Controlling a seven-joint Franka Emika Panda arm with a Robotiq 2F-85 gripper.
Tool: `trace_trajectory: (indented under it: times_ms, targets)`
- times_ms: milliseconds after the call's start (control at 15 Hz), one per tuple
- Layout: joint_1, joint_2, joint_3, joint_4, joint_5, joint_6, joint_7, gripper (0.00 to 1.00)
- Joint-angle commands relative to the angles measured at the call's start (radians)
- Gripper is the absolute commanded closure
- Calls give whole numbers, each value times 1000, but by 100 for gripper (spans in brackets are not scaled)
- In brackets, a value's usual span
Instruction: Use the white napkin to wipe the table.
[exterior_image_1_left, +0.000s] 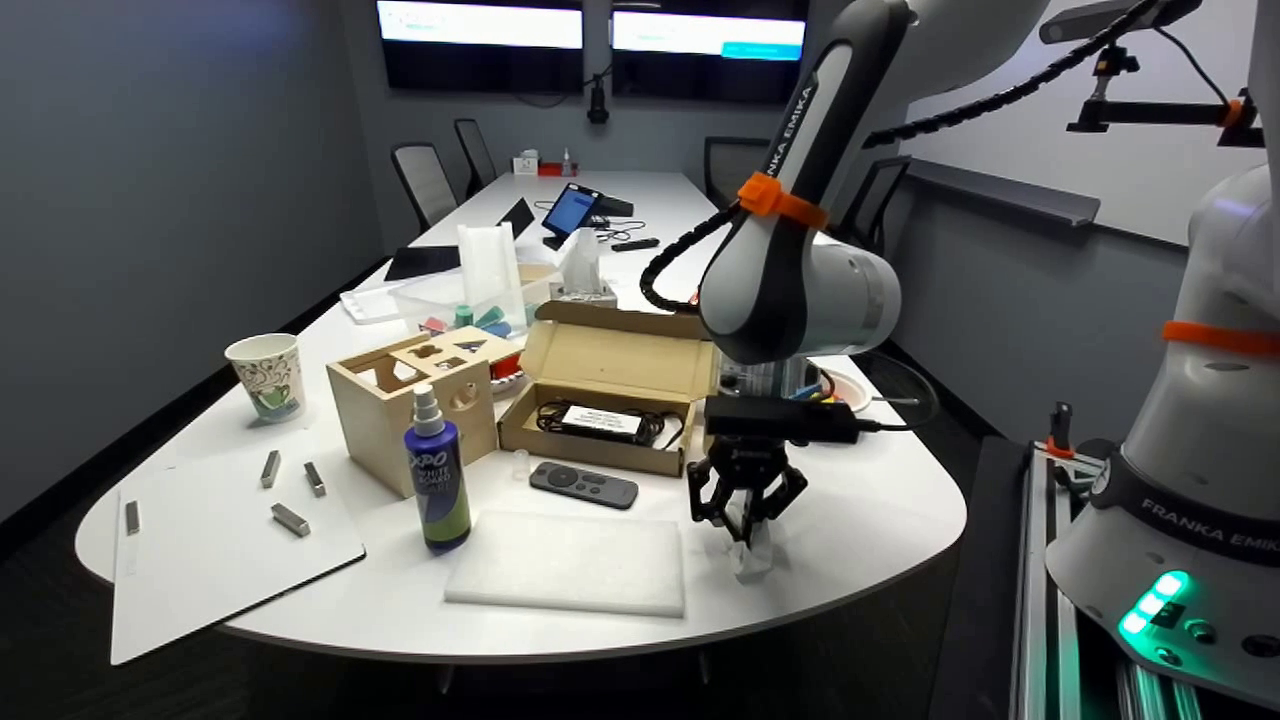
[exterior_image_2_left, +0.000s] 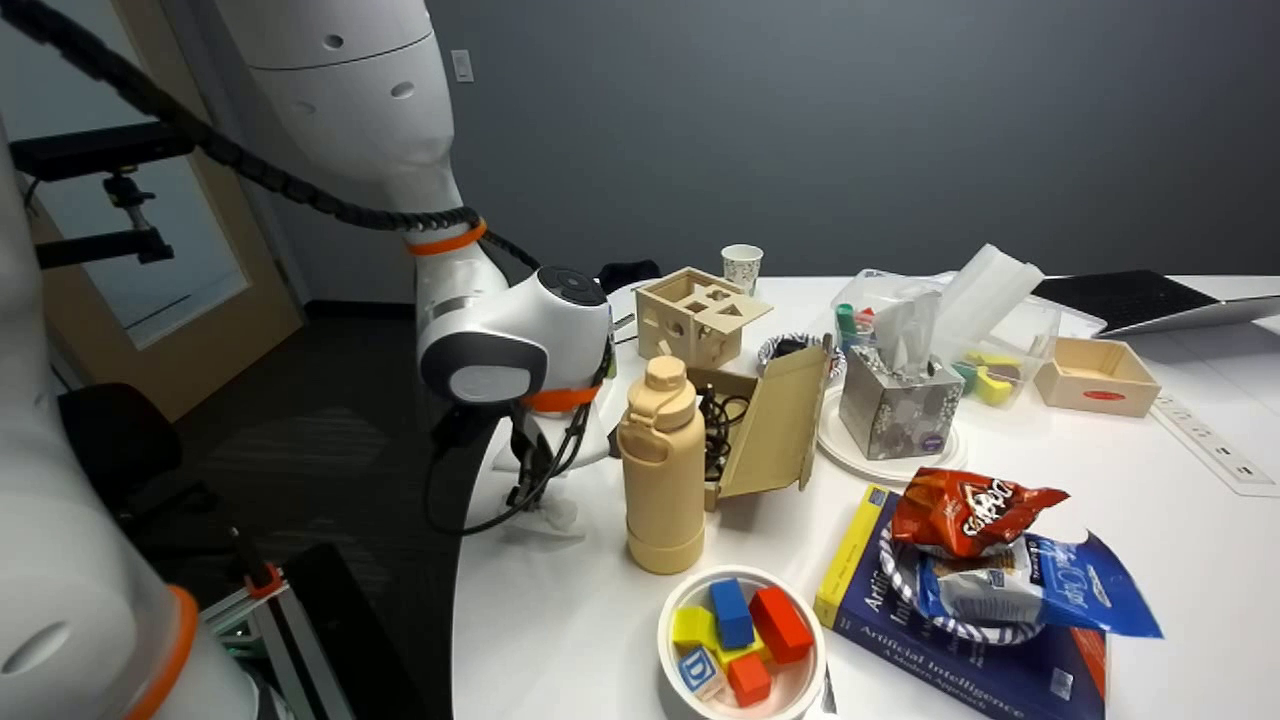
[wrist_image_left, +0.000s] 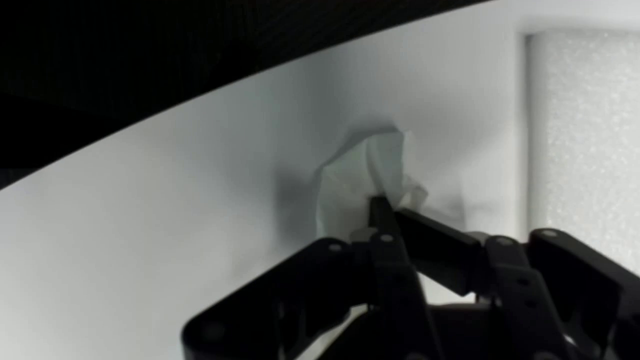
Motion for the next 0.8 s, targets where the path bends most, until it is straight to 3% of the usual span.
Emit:
trace_trajectory:
  times_ms: [0, 333, 733]
  targets:
    - [19, 29, -64, -2, -53, 58, 39, 99]
    - [26, 43, -97, 46, -150, 61, 51, 99]
    - [17, 56, -52, 118, -216, 67, -1, 99]
